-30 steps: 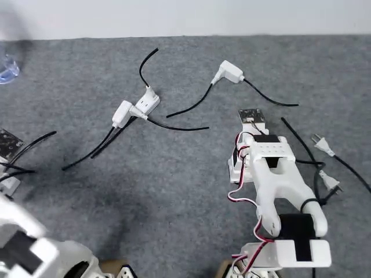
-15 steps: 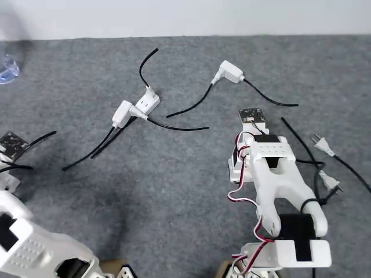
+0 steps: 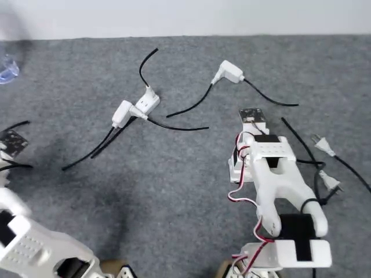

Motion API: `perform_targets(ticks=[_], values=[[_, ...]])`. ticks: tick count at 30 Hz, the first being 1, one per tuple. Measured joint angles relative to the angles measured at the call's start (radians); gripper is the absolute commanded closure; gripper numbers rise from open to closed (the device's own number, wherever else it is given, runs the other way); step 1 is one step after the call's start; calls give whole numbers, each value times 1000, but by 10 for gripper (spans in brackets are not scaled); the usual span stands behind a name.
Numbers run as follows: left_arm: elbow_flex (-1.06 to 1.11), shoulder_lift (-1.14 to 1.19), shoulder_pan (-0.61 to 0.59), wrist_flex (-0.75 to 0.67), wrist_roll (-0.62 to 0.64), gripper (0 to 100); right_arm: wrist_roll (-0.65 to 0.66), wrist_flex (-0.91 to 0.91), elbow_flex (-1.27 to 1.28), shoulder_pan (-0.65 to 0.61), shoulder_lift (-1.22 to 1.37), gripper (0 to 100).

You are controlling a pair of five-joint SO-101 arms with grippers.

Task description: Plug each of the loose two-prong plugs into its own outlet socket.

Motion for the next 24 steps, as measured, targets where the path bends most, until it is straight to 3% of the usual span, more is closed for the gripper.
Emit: perform_targets(ticks=[9,15,24], values=[[-78,15,9,115,0,983,0,0,0,-2,0,725],[-213,25,14,279,40,814,5,-20,2,0,0,725],[-341,34,8,292,87,785,187,-186,120,-8,-26,725]])
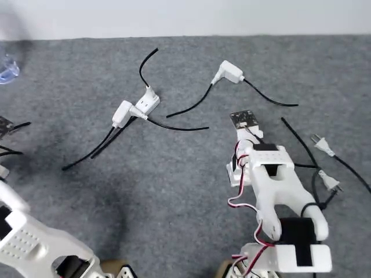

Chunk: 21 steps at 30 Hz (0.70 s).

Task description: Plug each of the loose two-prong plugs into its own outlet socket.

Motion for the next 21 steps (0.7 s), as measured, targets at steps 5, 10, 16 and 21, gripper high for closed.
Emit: perform_targets(ticks=[5,10,16,21], values=[[-26,2,-40,-143,43,783,23,-6,0,-6,0,725],[-28,71,-63,-376,115,783,23,-6,0,-6,0,725],[-57,152,-63,-466,123,783,25,-8,0,-6,0,725],[-221,288,-72,-474,123,783,25,-8,0,-6,0,725]])
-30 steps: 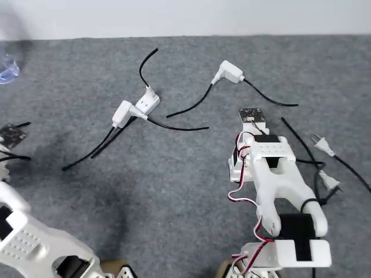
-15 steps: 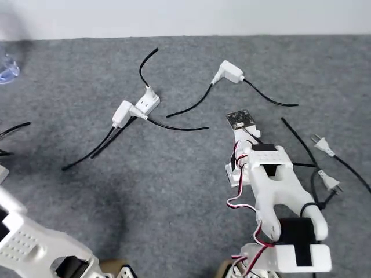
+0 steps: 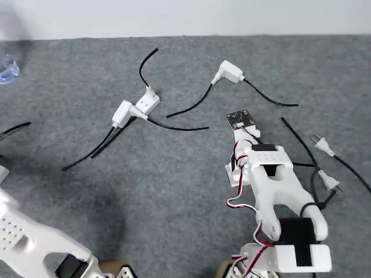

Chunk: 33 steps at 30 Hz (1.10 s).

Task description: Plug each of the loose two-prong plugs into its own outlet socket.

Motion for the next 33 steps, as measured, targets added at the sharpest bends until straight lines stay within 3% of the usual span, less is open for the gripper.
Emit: perform_targets(ticks=[7,13,17,26,33], values=[[-344,267,-21,38,3,783,0,0,0,0,0,725],[-658,428,-21,397,-127,783,0,0,0,0,0,725],[-864,529,-21,520,-141,783,0,0,0,0,0,725],[-1241,700,-3,574,-104,783,0,-5,0,0,0,725],[-1335,730,91,740,-84,783,0,-6,0,0,0,725]])
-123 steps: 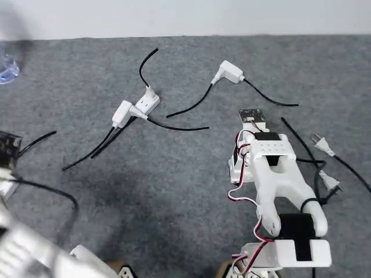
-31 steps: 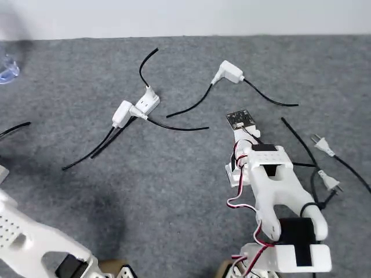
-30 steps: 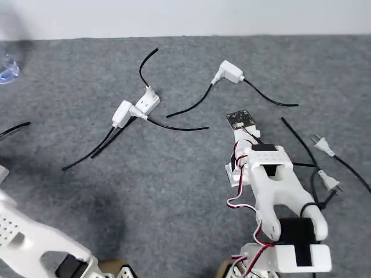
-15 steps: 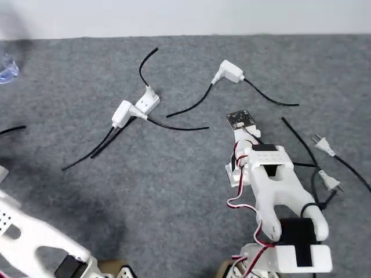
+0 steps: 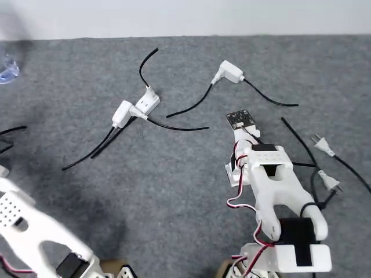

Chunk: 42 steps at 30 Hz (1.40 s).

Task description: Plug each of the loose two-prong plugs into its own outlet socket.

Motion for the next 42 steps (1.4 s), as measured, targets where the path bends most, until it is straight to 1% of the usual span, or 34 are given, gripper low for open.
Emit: perform_targets(ticks=[5,9,16,20,22,26,28,30,32,34,36,42], values=[[0,2,61,41,3,783,0,0,0,0,0,725],[12,2,86,38,3,783,0,0,0,0,0,725],[132,-3,107,-44,3,786,0,0,0,0,0,725],[160,-6,110,-81,3,787,0,0,0,0,0,725],[164,-6,110,-87,3,818,0,0,0,0,0,725],[166,-5,115,-87,3,933,0,0,0,0,0,725],[167,-2,124,-95,3,948,0,0,0,0,0,725],[169,5,133,-100,3,924,0,0,0,0,0,725],[169,6,140,-100,11,878,0,0,0,0,0,725],[169,6,144,-101,55,825,0,0,0,0,0,725],[169,6,144,-127,84,795,0,0,0,0,0,725],[184,3,143,-178,100,794,0,0,0,0,0,725]])
